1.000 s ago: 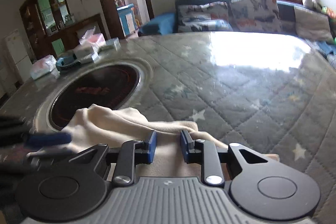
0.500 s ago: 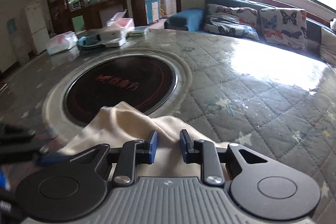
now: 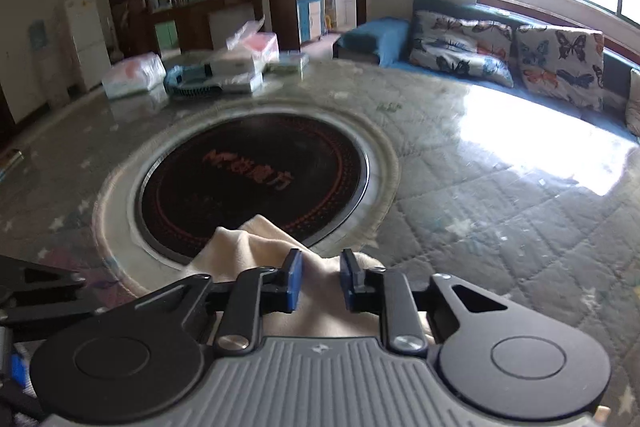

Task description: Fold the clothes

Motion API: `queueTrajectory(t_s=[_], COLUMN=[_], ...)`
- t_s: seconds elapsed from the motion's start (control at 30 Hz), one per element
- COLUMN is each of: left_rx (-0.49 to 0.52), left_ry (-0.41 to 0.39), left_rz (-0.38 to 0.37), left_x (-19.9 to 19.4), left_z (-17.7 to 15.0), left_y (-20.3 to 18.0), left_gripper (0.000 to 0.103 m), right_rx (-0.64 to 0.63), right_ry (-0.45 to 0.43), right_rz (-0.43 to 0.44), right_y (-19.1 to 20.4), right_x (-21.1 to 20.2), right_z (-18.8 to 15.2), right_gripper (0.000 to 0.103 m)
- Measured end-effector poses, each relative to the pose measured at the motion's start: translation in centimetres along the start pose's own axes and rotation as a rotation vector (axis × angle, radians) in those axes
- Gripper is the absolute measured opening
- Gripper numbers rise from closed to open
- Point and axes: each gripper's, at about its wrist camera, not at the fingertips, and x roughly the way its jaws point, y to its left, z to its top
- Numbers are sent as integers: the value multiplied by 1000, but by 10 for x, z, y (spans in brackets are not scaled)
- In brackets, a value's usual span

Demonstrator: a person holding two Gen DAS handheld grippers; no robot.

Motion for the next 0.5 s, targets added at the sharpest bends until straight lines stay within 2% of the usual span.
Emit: queueTrajectory(t_s=[0.2, 0.33, 0.5], left_rx=[-13, -26, -51], left_ry=[7, 8, -6], left_rz=[-2, 5, 35], left_x=[-1, -6, -9], left_z=[-1, 3, 14], left_y=[2, 7, 16], left_gripper=[37, 40, 44], right_rx=[54, 77, 109], right_ry=[-8, -49, -97], right_rz=[14, 9, -27], right_y=[-6, -15, -30], right_x=[8, -17, -68], right_z=[6, 4, -21], right_gripper=[18, 18, 19])
